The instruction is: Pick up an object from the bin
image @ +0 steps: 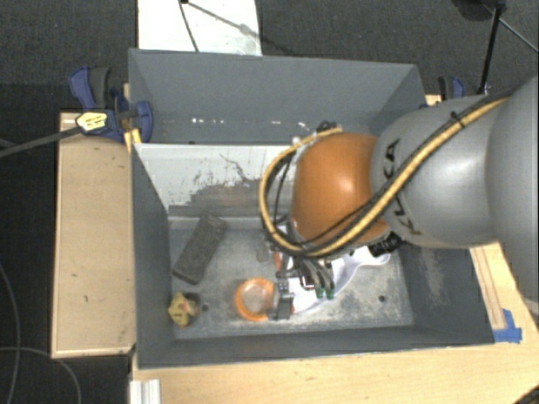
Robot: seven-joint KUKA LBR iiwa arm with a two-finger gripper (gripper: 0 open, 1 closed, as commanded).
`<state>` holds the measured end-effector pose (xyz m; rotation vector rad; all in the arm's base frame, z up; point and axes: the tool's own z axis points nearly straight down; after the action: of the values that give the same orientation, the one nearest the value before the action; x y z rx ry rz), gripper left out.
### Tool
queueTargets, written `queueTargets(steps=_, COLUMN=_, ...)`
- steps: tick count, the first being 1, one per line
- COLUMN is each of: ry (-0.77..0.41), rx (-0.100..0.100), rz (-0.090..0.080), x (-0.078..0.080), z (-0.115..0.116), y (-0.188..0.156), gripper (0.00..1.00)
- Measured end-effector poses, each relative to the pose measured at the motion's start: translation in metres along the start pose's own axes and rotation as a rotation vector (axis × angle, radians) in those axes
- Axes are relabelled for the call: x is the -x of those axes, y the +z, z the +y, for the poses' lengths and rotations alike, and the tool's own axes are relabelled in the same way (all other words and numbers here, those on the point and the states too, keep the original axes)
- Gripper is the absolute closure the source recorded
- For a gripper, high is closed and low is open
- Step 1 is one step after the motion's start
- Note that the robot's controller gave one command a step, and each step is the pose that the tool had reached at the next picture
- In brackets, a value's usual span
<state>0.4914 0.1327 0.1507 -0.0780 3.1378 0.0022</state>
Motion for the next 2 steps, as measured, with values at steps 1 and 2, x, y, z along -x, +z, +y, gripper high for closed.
queueTargets(steps=1, ry=0.018, rx=0.001, rz=-0.004, x=-0.007, z=-0.003, y=0.07, gripper=0.0)
queueTargets(steps=2, ry=0.052, rx=0.006, rz=-0.032, x=0.001, z=0.0, y=0.096, gripper=1.0)
